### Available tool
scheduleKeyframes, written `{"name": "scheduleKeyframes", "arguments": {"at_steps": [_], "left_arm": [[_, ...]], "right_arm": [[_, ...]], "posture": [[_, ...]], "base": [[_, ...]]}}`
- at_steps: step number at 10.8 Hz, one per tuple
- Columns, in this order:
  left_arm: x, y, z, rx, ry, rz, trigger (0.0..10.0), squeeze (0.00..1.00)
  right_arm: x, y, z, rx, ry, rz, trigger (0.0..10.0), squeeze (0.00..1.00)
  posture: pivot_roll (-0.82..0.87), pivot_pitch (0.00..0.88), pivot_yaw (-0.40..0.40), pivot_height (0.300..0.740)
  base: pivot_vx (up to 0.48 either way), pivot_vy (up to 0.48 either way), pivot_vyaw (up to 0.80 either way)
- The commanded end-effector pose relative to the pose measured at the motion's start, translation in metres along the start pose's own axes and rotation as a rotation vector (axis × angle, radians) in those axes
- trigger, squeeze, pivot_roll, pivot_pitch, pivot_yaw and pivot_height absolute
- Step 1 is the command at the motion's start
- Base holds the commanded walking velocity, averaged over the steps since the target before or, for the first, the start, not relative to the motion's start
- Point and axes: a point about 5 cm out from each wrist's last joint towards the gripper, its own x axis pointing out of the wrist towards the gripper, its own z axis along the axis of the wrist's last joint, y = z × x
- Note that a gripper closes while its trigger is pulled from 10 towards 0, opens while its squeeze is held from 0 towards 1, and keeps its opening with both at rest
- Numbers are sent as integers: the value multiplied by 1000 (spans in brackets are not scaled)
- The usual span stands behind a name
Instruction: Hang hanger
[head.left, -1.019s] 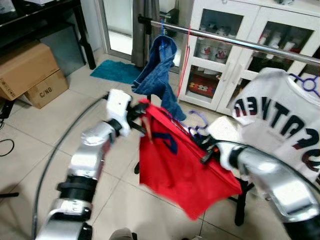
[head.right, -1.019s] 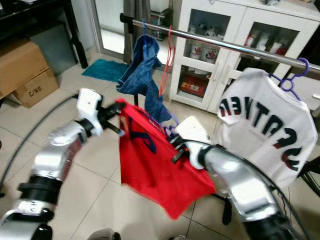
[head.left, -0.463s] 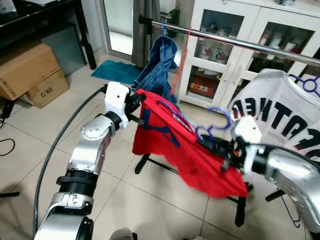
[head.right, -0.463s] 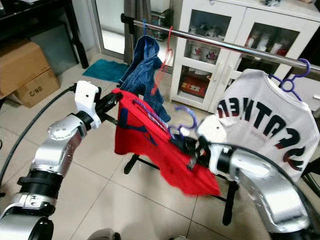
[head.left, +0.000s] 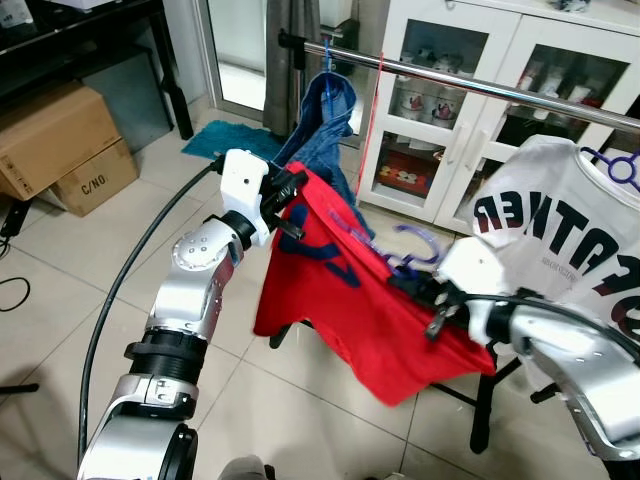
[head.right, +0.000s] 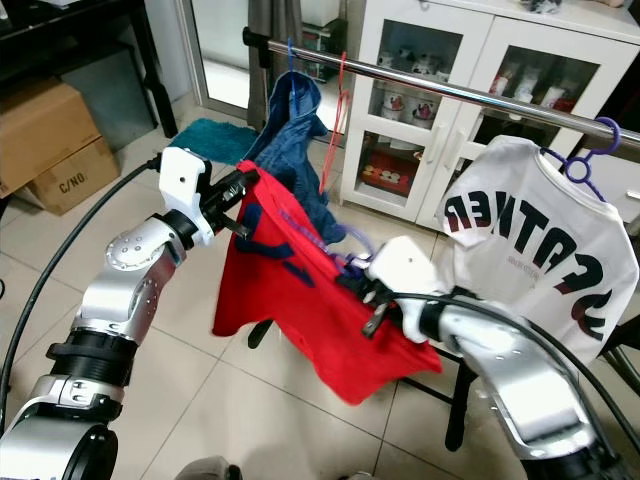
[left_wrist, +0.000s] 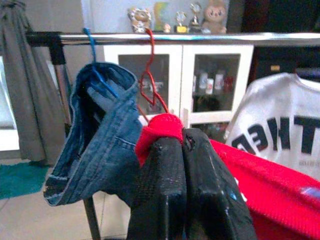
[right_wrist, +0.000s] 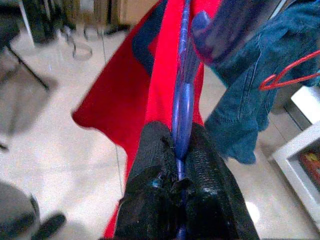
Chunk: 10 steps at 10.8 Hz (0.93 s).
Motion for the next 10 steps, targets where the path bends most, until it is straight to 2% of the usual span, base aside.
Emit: {"name": "scheduleKeyframes", "arguments": {"at_steps": [1, 2, 3, 4, 5, 7, 9, 10], "left_arm": [[1, 16, 12, -16, -50, 84, 0, 0], [-1, 25, 11, -26, -48, 139, 0, 0], [-5, 42, 12, -68, -62, 251, 0, 0], [-8, 51, 10, -103, -66, 303, 0, 0], [-9, 53, 5, -155, -53, 315, 0, 0], [-7, 43, -5, -176, -22, 264, 0, 0], [-1, 34, -3, -146, -19, 191, 0, 0], [6, 23, 1, -57, -3, 93, 0, 0]], "right_arm": [[-9, -4, -5, 61, -27, 6, 0, 0], [-16, -4, -9, 110, -48, 40, 0, 0], [-27, 2, -10, 179, -83, 129, 0, 0], [-31, 7, -11, 209, -92, 187, 0, 0], [-33, 8, -7, 248, -137, 209, 0, 0], [-33, 9, -6, 273, -160, 237, 0, 0], [-26, 4, -14, 155, -17, 151, 0, 0], [-11, -8, -15, 59, 93, -10, 0, 0]], "posture": [[11, 0, -6, 740], [9, 0, -6, 740], [8, 0, -7, 740], [9, 0, -8, 740], [10, 0, -10, 740], [10, 0, -11, 740], [9, 0, -9, 740], [7, 0, -7, 740]], "base": [[0, 0, 0], [0, 0, 0], [0, 0, 0], [0, 0, 0], [0, 0, 0], [0, 0, 0], [0, 0, 0], [0, 0, 0]]}}
